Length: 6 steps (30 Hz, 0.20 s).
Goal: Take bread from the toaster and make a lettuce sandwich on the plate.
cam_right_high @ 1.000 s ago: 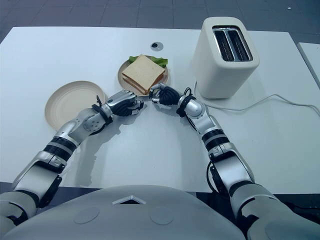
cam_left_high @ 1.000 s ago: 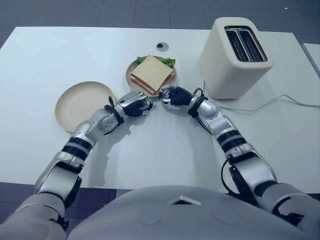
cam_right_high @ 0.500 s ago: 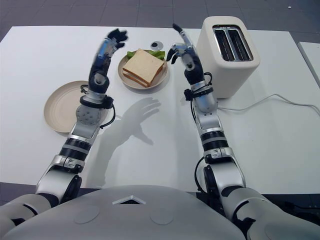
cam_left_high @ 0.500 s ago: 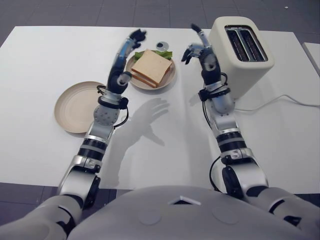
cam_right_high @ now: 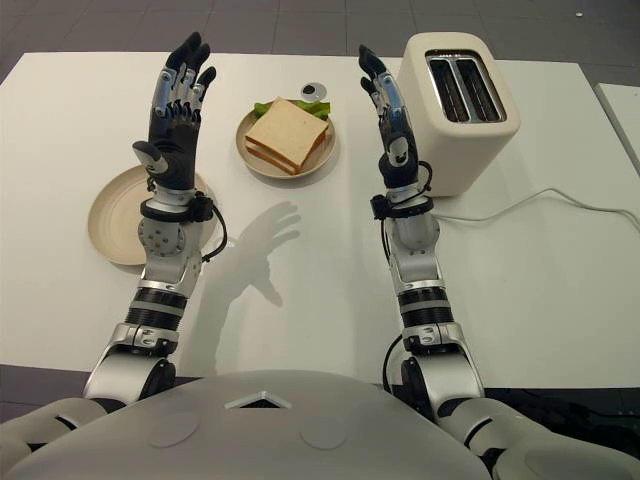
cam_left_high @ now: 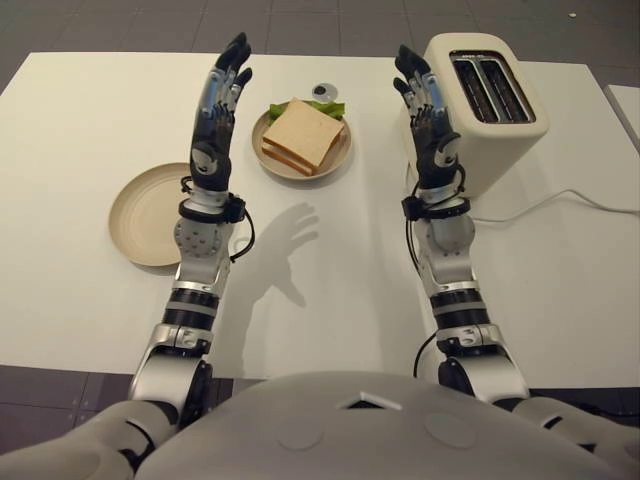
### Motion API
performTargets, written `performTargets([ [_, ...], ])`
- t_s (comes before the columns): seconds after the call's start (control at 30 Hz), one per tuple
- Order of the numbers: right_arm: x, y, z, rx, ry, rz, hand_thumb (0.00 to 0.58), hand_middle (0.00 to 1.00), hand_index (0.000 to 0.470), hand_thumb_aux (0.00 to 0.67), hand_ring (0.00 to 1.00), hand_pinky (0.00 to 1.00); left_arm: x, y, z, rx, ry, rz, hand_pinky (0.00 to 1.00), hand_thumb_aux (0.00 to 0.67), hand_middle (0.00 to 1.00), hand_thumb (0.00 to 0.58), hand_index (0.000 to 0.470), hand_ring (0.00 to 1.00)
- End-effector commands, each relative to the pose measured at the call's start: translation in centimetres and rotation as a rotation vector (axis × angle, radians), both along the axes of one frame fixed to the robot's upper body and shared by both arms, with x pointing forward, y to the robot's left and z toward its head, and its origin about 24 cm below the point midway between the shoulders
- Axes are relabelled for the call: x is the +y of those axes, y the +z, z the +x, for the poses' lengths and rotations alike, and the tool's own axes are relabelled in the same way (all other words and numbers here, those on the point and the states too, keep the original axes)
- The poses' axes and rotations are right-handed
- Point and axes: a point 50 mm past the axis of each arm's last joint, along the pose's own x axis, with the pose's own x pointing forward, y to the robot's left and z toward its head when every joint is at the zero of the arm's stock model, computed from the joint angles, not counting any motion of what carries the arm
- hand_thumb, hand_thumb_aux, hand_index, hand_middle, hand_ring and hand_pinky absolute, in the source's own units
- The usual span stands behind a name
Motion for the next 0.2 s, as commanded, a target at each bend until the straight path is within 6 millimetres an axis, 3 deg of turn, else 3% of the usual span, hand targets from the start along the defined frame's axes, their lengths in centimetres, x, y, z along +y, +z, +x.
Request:
performTargets([
  [0.03,0.38,-0.12,-0.12,0.002,0.013,-0.010,0.000,0.00,0.000,0.000,0.00,0.00,-0.13,-0.43,0.09,0.024,0.001,0.021,0.00,0.000,0.00,0.000,0.000,0.00],
  [0.2,0.51,-0.17,-0.21,0.000,0.017,-0.023,0.000,0.00,0.000,0.000,0.00,0.00,-0.31,-0.52,0.10,0.026,-0.002,0.035,0.00,0.000,0.00,0.000,0.000,0.00],
])
